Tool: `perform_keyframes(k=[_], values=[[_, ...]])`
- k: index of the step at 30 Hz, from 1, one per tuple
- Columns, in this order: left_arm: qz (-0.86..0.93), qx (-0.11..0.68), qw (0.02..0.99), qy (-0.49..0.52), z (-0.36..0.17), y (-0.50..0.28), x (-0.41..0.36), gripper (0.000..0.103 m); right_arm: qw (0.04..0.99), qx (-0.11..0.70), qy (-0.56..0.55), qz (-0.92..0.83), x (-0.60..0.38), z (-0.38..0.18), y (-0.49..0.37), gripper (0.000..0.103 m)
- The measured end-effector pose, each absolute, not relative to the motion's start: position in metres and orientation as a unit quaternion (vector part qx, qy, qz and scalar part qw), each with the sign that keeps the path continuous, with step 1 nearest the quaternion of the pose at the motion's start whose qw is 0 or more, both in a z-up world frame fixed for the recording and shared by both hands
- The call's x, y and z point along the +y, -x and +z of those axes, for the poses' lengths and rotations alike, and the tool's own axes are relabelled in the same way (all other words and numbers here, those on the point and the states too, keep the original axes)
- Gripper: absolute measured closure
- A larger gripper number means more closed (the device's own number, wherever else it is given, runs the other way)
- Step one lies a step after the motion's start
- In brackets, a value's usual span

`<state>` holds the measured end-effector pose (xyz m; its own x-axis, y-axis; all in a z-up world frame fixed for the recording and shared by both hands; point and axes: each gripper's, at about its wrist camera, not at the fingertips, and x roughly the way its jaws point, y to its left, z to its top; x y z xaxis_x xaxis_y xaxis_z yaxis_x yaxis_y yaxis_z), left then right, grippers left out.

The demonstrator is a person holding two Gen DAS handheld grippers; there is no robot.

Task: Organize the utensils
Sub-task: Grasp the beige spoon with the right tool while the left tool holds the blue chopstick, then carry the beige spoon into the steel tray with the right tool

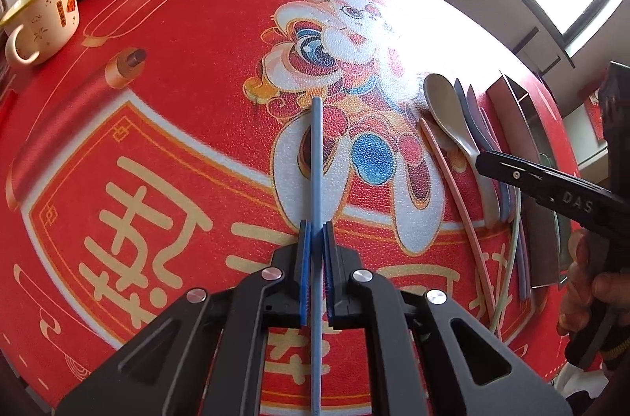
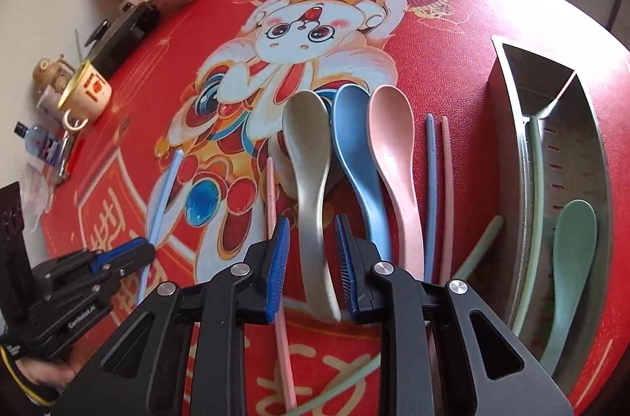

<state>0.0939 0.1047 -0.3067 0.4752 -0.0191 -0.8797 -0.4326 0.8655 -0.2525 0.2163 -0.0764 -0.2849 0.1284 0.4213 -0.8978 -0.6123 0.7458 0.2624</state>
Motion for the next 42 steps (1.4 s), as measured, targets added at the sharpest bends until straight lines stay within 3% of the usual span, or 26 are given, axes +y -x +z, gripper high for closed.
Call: perform_keyframes(k=[7,28,42], values=[[0.115,0.496,0.829,0.232,-0.307,-0.092,0.107,0.095,0.733,0.581,0.082,0.344,-0.066,-0.297,-0.221,0.091],[0.125,0.501,0.822,0.239,-0.303,-0.098,0.106,0.097,0.759,0.526,-0.006,0.385,-0.118,-0.248,-0.191,0.091],[0.123,0.478,0.838,0.231,-0.267,-0.106,0.098,0.097,0.774,0.519,-0.064,0.357,-0.17,-0.244,-0.2,0.091]])
